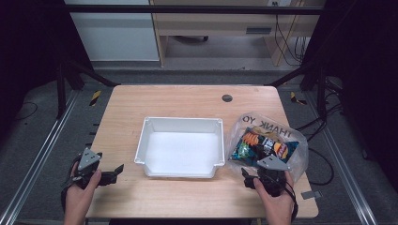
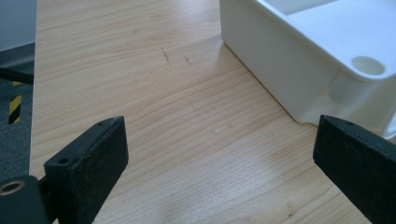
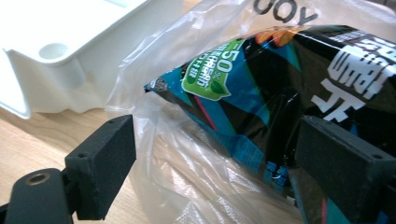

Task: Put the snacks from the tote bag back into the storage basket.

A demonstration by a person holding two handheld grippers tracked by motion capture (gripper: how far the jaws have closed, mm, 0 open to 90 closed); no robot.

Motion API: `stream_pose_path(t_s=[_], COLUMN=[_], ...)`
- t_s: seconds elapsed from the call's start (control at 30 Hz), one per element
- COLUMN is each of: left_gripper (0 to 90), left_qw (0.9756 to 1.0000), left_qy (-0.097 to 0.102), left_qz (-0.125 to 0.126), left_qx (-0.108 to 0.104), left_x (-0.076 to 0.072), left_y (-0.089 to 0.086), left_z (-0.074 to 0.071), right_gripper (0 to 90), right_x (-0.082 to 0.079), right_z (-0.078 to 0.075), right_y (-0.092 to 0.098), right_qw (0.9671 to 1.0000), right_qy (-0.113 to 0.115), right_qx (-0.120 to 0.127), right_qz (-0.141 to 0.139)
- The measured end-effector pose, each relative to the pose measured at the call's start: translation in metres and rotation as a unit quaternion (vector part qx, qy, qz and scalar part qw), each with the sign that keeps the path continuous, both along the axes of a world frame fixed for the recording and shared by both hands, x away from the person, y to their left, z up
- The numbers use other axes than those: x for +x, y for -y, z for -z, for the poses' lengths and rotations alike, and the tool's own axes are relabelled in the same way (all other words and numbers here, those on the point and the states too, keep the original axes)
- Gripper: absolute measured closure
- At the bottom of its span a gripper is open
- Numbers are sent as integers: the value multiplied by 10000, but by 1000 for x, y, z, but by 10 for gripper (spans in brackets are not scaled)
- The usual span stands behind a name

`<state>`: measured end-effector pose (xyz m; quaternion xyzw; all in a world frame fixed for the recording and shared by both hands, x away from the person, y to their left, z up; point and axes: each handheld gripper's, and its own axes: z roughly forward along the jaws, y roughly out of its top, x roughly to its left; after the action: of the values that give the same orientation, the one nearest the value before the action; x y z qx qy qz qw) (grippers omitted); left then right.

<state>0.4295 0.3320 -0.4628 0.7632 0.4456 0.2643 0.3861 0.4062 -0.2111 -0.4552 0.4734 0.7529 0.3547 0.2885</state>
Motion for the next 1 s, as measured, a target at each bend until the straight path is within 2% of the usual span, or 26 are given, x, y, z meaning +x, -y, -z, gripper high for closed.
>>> stream_pose_path(t_s=[0.17,0.2,0.27,0.3,0.37,0.43,0.47,0.57,0.63,0.7,0.77,0.83,0.87,0.93,0.97,1.0], left_gripper=[29,29,29,29,29,29,30,29,30,30,30,30,30,30,30,30], left_qw=[10000,10000,10000,9999,9999,9999,9999,10000,9999,9999,9999,9999,9999,9999,9999,9999], left_qy=[73,74,58,51,71,94,94,-10,-32,-55,-110,-62,-39,-25,-20,1], left_qz=[-7,-28,-26,-29,-17,21,21,77,51,83,123,118,116,96,94,117], left_qx=[9,-3,-43,-88,-70,-42,-42,38,98,49,20,25,29,-53,-88,-106], left_x=[-1,-2,-2,-3,-3,-4,-4,-6,-6,-5,-5,-5,-6,-7,-7,-9], left_y=[0,-1,-3,-3,-3,-1,-1,-2,-2,-3,-2,-3,-4,-5,-6,-7], left_z=[-5,-5,-6,-7,-8,-9,-9,-9,-9,-8,-8,-9,-10,-11,-12,-13], right_gripper=[114,108,100,96,97,95,95,93,88,89,87,88,88,91,90,90], right_x=[1,1,2,3,4,6,6,4,4,6,7,13,13,20,27,31], right_z=[-7,-12,-15,-24,-28,-41,-41,-53,-59,-68,-71,-83,-83,-91,-99,-102], right_y=[-1,-2,-3,-4,-4,-4,-4,-5,-4,-1,0,2,2,3,3,2], right_qw=[9996,9990,9986,9978,9976,9973,9973,9947,9937,9914,9907,9901,9901,9873,9838,9821], right_qy=[-193,-314,-390,-514,-547,-567,-567,-757,-772,-887,-919,-990,-990,-1081,-1224,-1270], right_qx=[98,137,158,124,100,-133,-133,-405,-619,-858,-909,-927,-927,-1098,-1219,-1270], right_qz=[-186,-281,-323,-389,-410,-438,-438,-570,-530,-440,-424,-372,-372,-389,-479,-573])
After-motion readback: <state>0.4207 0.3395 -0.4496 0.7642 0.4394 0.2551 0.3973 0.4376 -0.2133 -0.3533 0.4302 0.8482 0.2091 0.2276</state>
